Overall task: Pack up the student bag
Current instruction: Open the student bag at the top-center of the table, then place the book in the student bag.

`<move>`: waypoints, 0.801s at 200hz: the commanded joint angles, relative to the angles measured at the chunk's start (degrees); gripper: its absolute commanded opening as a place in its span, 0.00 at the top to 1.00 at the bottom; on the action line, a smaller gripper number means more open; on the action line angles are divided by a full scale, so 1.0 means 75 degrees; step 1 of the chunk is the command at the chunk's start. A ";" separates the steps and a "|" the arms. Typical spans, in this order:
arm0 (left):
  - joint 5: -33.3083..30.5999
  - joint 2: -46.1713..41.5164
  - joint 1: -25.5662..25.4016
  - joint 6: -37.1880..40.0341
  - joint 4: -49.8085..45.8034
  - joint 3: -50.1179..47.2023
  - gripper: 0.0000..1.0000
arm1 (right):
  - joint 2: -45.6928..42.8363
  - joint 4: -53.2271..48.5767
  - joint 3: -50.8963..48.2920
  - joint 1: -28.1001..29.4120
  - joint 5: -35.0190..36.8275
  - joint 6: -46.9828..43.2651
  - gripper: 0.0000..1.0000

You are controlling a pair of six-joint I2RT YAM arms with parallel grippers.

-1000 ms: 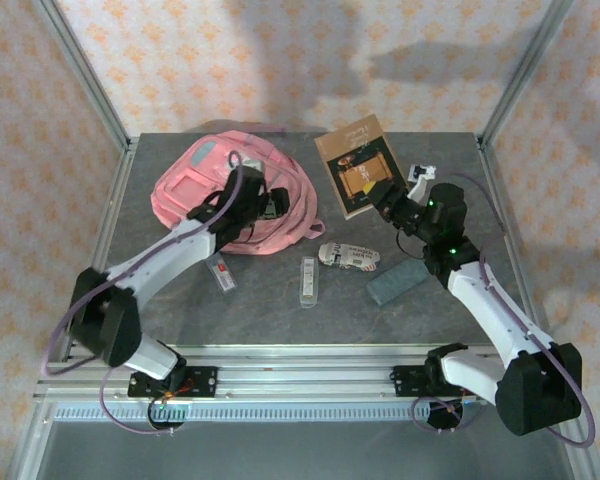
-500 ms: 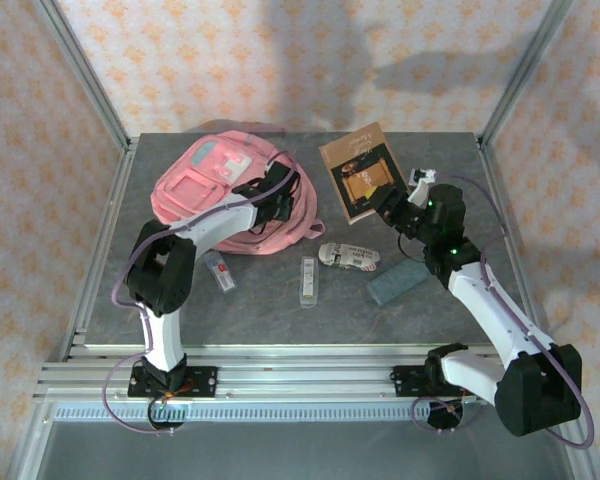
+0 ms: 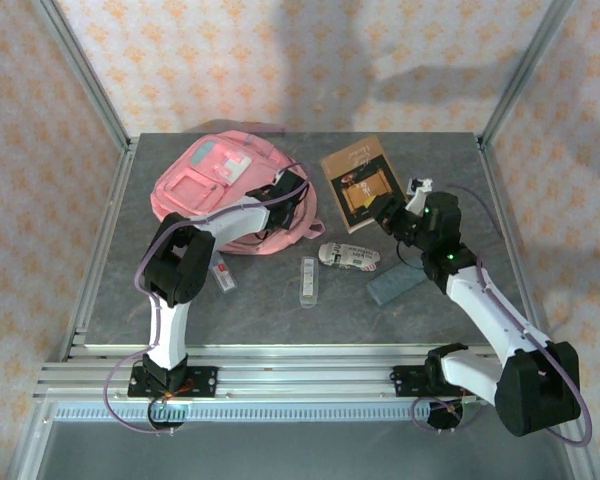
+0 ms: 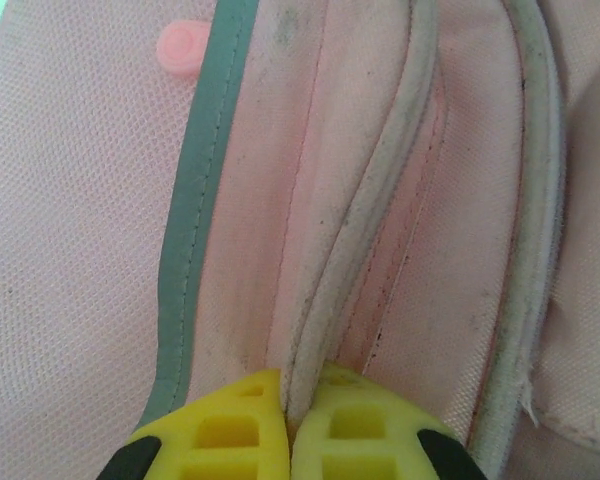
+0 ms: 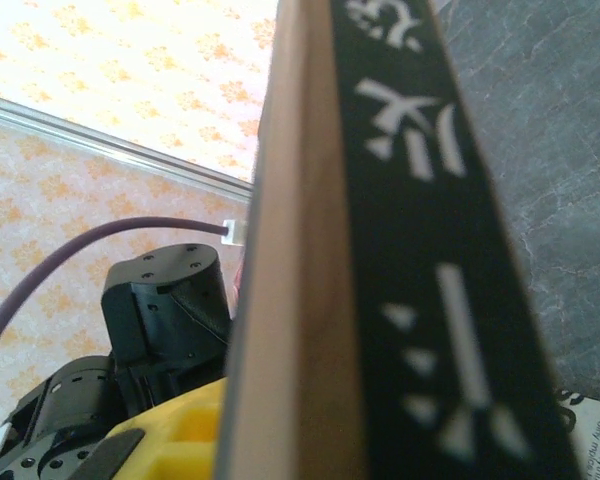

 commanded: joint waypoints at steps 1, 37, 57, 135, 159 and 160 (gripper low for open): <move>-0.0351 -0.0190 0.0056 0.0147 -0.0311 0.0504 1.00 | -0.0187 0.0977 0.0004 -0.0013 -0.0124 0.0015 1.00; -0.0513 -0.1173 0.0089 0.0364 -0.0771 0.1176 1.00 | 0.0085 0.1293 -0.0190 -0.0018 -0.0477 0.0165 1.00; -0.0590 -0.1614 0.0191 0.0460 -0.0979 0.1503 1.00 | 0.0483 0.1565 -0.0152 0.0158 -0.0797 0.0228 1.00; -0.0352 -0.2762 0.0689 0.0476 -0.0753 0.1673 1.00 | 0.3088 0.2982 0.1298 0.1739 -0.1319 0.0532 1.00; -0.0286 -0.2934 0.0697 0.0431 -0.0622 0.1556 1.00 | 0.4418 0.3008 0.2433 0.2135 -0.1666 0.0663 1.00; -0.0280 -0.2939 0.0698 0.0436 -0.0619 0.1555 1.00 | 0.4483 0.3007 0.2498 0.2146 -0.1681 0.0674 1.00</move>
